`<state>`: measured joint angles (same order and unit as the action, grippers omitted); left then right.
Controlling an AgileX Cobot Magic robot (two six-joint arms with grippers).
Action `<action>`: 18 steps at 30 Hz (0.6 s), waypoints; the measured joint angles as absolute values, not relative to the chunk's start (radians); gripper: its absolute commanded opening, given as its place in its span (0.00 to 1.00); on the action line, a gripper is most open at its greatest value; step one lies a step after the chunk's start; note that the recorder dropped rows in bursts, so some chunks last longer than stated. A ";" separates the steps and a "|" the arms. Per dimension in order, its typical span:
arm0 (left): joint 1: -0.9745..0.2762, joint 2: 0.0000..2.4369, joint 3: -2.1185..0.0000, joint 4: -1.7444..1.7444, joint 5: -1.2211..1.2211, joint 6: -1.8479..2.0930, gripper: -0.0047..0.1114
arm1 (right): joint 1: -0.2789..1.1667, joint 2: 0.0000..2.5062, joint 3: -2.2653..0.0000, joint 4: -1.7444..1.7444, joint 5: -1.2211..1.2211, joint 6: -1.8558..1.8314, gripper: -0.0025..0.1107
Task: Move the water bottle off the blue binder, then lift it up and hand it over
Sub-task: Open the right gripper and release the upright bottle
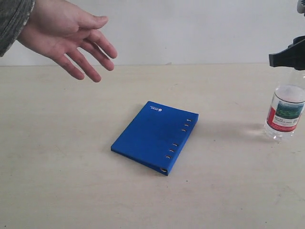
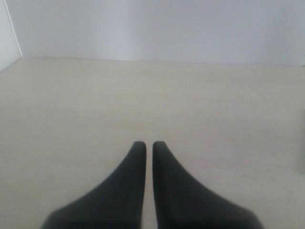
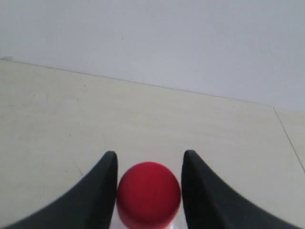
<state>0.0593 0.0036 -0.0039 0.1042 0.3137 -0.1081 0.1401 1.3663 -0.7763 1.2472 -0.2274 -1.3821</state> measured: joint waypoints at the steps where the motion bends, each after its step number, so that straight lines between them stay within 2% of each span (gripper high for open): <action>1: 0.059 0.004 -0.004 0.104 0.314 -0.108 0.08 | 0.140 1.364 -0.776 1.247 -0.236 -1.382 0.34; 11: 0.059 0.004 -0.004 0.104 0.314 -0.108 0.08 | 0.140 1.350 -0.776 1.245 -0.263 -1.386 0.34; 18: 0.059 0.004 -0.004 0.104 0.314 -0.108 0.08 | 0.140 1.224 -0.825 1.208 -0.291 -1.391 0.34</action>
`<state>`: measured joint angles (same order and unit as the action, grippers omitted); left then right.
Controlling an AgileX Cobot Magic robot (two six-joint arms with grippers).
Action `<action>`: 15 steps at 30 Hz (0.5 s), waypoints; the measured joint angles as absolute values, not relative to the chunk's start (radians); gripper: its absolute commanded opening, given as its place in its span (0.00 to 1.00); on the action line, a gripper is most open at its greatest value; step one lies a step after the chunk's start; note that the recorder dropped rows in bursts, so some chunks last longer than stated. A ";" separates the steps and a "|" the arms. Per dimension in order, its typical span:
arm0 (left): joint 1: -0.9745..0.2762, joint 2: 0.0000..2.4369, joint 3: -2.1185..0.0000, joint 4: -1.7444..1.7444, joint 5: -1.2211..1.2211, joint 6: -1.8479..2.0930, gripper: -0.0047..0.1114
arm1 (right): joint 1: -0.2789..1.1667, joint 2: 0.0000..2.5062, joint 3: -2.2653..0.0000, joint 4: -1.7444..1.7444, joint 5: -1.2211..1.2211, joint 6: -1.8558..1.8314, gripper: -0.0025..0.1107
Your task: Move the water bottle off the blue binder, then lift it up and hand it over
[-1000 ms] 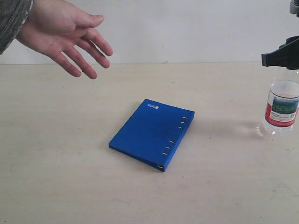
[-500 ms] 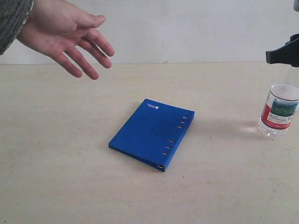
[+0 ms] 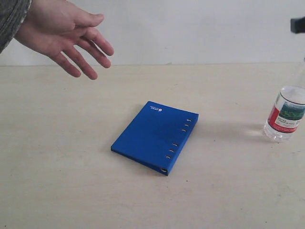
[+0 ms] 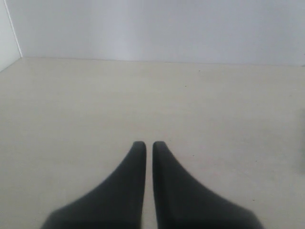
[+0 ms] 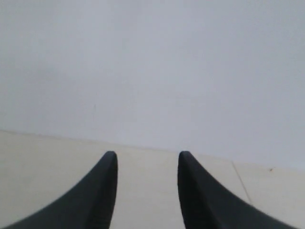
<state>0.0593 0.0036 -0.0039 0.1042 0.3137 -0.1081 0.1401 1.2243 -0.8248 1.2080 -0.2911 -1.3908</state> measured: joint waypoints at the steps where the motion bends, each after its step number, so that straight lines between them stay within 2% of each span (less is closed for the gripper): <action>1: 0.059 0.004 -0.004 0.104 0.314 -0.108 0.08 | 0.140 1.207 -0.838 1.206 -0.291 -1.396 0.34; 4: 0.059 0.004 -0.004 0.104 0.314 -0.108 0.08 | 0.140 1.154 -0.882 1.204 -0.240 -1.403 0.34; 7: 0.059 0.004 -0.004 0.104 0.314 -0.108 0.08 | 0.140 1.125 -0.916 1.206 -0.081 -1.378 0.34; 15: 0.059 0.004 -0.004 0.104 0.314 -0.108 0.08 | 0.140 1.181 -0.925 1.207 0.640 -1.296 0.34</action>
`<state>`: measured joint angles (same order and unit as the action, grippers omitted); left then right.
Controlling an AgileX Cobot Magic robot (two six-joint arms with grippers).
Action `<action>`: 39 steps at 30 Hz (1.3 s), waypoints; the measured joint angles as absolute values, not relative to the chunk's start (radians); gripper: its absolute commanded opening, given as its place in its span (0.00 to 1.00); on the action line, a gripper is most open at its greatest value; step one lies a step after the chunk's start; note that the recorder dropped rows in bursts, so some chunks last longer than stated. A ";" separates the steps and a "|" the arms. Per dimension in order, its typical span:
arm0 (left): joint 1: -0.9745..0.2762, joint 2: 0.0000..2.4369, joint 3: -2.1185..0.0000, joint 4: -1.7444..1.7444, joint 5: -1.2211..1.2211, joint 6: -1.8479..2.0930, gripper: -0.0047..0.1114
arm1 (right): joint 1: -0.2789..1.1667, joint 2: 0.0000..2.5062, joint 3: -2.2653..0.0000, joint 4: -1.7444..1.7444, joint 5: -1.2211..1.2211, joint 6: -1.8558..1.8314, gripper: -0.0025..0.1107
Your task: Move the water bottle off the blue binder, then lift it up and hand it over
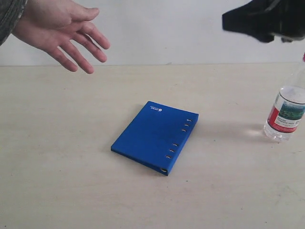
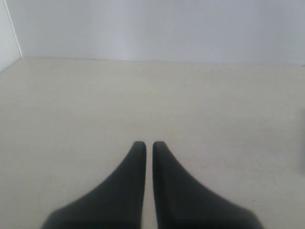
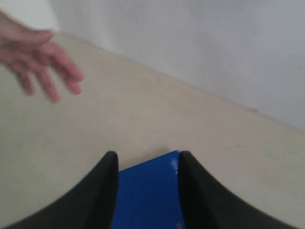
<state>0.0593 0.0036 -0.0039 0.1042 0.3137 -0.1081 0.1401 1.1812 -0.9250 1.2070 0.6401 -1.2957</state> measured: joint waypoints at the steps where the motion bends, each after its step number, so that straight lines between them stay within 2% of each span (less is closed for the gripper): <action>1: 0.059 0.004 -0.004 0.107 0.314 -0.108 0.08 | 0.140 1.191 -0.925 1.201 0.688 -1.293 0.34; 18: 0.059 0.004 -0.004 0.160 0.282 -0.102 0.08 | 0.140 1.204 -0.925 1.053 0.751 -1.282 0.34; 24: 0.059 0.004 -0.004 -0.252 0.117 -0.269 0.08 | 0.140 1.204 -0.925 1.025 0.850 -1.268 0.34; 30: 0.059 0.004 -0.004 -0.511 0.212 -0.310 0.08 | 0.140 1.211 -0.925 1.025 0.869 -1.244 0.34; 35: 0.059 0.004 -0.004 -0.842 0.300 -0.024 0.08 | 0.142 1.297 -0.925 1.031 0.908 -1.228 0.34; 39: 0.059 0.004 -0.004 -1.181 0.347 0.395 0.08 | 0.187 1.384 -0.925 1.031 0.920 -1.204 0.34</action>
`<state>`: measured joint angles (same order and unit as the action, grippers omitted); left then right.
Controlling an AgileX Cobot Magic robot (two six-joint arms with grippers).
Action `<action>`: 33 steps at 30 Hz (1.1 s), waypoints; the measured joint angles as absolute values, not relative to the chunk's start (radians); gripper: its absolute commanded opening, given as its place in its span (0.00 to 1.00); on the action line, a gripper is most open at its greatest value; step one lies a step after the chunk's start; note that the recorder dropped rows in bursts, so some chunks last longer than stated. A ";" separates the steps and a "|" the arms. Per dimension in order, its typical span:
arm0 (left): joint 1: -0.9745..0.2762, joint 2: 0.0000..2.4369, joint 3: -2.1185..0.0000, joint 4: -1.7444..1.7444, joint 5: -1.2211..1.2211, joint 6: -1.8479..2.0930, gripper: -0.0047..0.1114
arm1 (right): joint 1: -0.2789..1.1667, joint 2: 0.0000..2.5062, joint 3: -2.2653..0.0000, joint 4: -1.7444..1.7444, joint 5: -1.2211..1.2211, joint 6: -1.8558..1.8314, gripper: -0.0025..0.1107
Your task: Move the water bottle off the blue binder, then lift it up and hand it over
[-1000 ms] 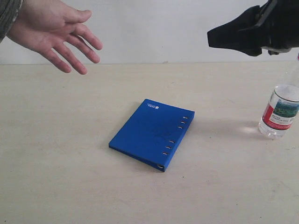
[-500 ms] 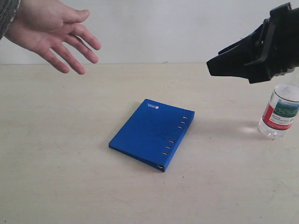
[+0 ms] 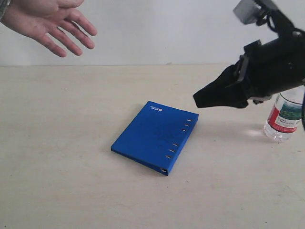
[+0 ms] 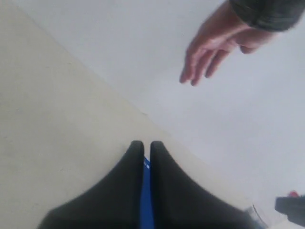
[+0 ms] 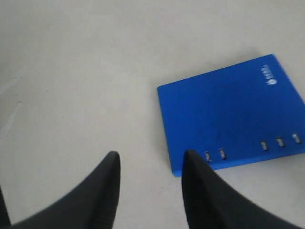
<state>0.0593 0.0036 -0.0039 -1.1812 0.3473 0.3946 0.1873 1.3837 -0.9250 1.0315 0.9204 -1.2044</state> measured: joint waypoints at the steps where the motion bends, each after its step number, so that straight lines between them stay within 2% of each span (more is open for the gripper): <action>1: 0.059 0.004 -0.004 -1.247 0.382 0.509 0.08 | 0.210 1.399 -0.925 1.031 0.930 -1.203 0.34; 7: 0.059 0.052 -0.004 -1.433 0.517 0.835 0.08 | 0.323 1.419 -0.925 0.979 0.929 -1.188 0.34; 11: 0.059 0.145 -0.023 -1.456 0.417 0.859 0.08 | 0.347 1.419 -0.925 0.943 0.865 -1.132 0.34; 15: 0.059 0.327 -0.147 -1.489 0.302 0.894 0.08 | 0.348 1.419 -0.925 0.895 0.743 -1.042 0.34; 18: 0.059 0.583 -0.246 -1.501 0.389 0.996 0.08 | 0.348 1.419 -0.925 0.877 0.682 -1.025 0.34; 24: 0.059 0.990 -0.256 -1.613 0.582 1.223 0.08 | 0.348 1.419 -0.925 0.827 0.662 -1.013 0.34; 28: 0.059 1.159 -0.260 -1.723 0.760 1.440 0.08 | 0.348 1.420 -0.925 0.752 0.532 -0.893 0.34; 33: 0.059 1.252 -0.264 -1.731 0.817 1.469 0.08 | 0.348 1.420 -0.925 0.709 0.510 -0.844 0.34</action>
<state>0.0593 1.2516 -0.2639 -1.7314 0.8167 1.4686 0.3476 1.4196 -0.9250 0.7088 0.5096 -0.8440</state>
